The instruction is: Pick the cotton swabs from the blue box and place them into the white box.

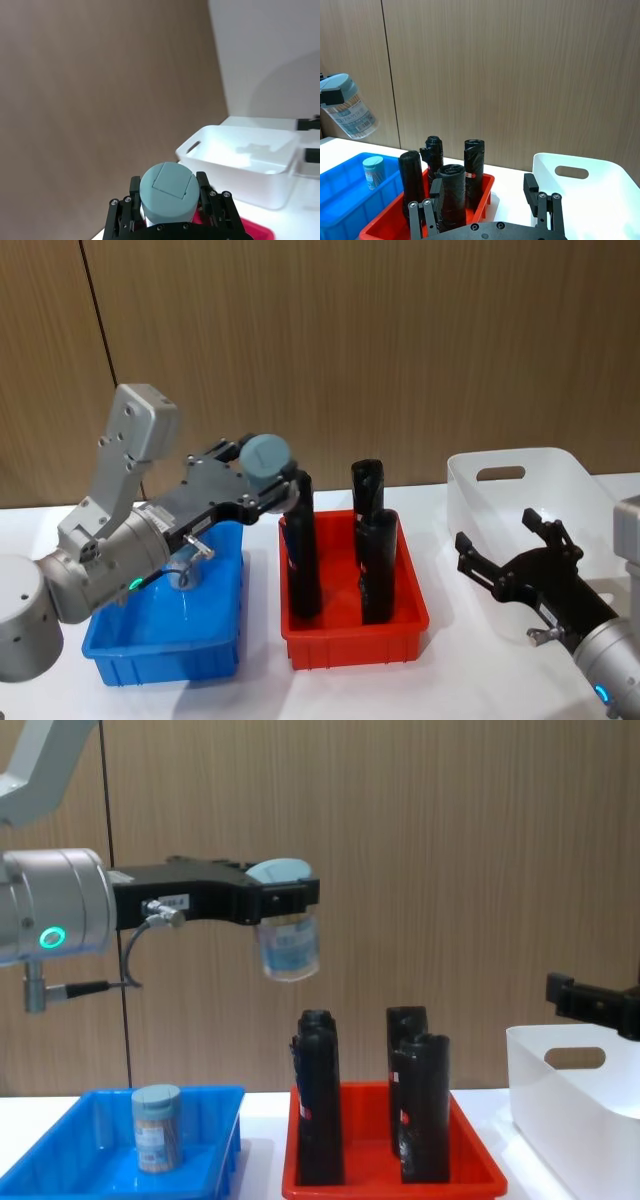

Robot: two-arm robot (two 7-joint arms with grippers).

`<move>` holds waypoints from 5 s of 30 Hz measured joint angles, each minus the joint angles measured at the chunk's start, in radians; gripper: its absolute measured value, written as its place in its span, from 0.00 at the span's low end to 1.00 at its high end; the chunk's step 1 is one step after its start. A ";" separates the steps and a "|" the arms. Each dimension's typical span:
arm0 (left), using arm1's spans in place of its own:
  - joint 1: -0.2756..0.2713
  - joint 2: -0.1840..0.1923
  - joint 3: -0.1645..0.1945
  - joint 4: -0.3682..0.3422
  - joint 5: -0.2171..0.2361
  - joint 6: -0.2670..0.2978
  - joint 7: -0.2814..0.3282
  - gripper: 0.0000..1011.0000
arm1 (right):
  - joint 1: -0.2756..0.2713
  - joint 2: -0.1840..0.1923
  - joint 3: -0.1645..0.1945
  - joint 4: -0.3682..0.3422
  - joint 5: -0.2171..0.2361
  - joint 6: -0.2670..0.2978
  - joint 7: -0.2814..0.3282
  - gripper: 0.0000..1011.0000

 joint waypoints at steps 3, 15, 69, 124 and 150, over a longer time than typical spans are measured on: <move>-0.011 -0.003 0.003 0.009 -0.007 -0.011 -0.048 0.66 | 0.000 0.000 0.000 0.000 0.000 0.000 0.000 0.99; -0.059 -0.019 0.015 0.060 -0.050 -0.030 -0.226 0.66 | 0.000 0.000 0.000 0.000 0.000 0.000 0.000 0.99; -0.125 -0.016 0.033 0.121 -0.185 0.010 -0.387 0.66 | 0.000 0.000 0.000 0.000 0.000 0.000 0.000 0.99; -0.127 -0.014 0.039 0.123 -0.188 0.009 -0.385 0.66 | 0.122 0.074 0.026 0.024 -0.007 -0.012 0.468 0.99; -0.127 -0.014 0.039 0.123 -0.188 0.009 -0.385 0.66 | 0.378 0.001 -0.020 0.194 -0.017 0.157 0.767 0.99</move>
